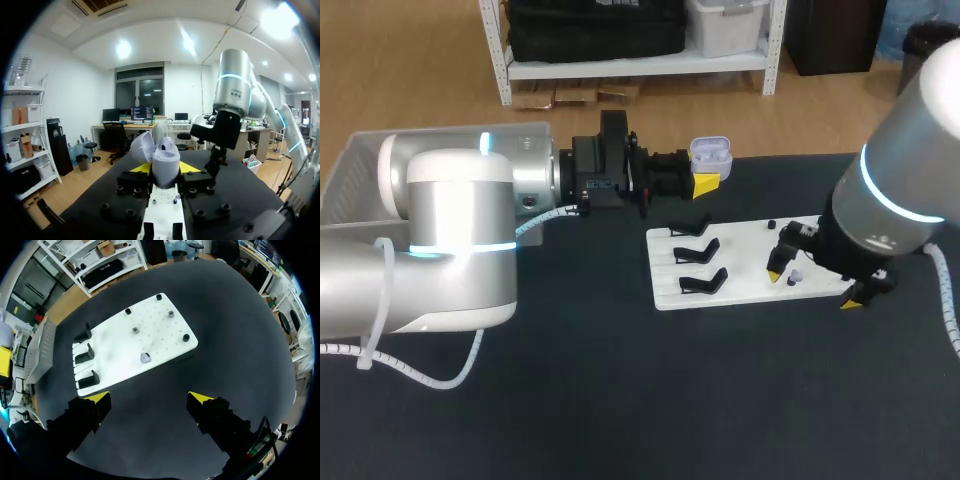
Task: Pick up each earbud case from the left stands, insert the matching earbuds, close the lid, and place the case in the box.
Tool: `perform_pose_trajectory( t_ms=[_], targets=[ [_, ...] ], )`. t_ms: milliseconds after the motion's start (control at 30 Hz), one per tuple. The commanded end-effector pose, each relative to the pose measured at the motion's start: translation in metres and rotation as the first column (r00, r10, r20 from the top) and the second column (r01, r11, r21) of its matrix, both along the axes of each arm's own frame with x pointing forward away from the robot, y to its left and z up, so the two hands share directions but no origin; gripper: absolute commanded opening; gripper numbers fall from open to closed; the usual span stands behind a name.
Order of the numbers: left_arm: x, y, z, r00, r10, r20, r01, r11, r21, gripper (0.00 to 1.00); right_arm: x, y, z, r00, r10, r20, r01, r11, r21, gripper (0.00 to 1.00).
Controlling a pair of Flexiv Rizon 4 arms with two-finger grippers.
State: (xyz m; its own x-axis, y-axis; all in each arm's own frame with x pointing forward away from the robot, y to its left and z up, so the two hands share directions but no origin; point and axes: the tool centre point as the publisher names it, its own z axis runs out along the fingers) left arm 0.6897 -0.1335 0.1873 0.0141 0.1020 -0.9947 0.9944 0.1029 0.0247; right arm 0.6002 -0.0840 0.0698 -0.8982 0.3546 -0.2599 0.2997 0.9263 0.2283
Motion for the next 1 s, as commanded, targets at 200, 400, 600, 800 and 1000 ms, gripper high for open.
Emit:
perform_pose_trajectory(
  t_ms=[200, 400, 600, 800, 1000],
  targets=[
    [-0.001, 0.000, -0.002, 1.000, 0.008, 0.007, -0.008, 1.000, -0.009, 0.00, 0.025, 0.005, -0.029, 1.000, -0.010, -0.004, 0.010, 1.000, 0.002, 0.72],
    [-0.001, 0.000, -0.002, 1.000, 0.008, 0.007, -0.008, 1.000, -0.009, 0.00, 0.034, 0.003, -0.032, 1.000, -0.006, -0.012, 0.006, 1.000, 0.003, 0.55],
    [-0.001, 0.000, -0.002, 1.000, 0.008, 0.007, -0.008, 1.000, -0.009, 0.00, 0.040, 0.005, -0.033, 1.000, 0.016, -0.019, -0.017, 1.000, -0.011, 0.50],
    [-0.001, 0.000, -0.002, 1.000, 0.008, 0.007, -0.008, 1.000, -0.009, 0.00, 0.044, 0.005, -0.035, 1.000, 0.011, -0.026, -0.011, 1.000, -0.009, 0.46],
    [-0.001, 0.000, -0.002, 1.000, 0.008, 0.007, -0.008, 1.000, -0.009, 0.00, 0.047, 0.003, -0.037, 0.999, 0.016, -0.032, -0.016, 1.000, -0.007, 0.45]
  ],
)
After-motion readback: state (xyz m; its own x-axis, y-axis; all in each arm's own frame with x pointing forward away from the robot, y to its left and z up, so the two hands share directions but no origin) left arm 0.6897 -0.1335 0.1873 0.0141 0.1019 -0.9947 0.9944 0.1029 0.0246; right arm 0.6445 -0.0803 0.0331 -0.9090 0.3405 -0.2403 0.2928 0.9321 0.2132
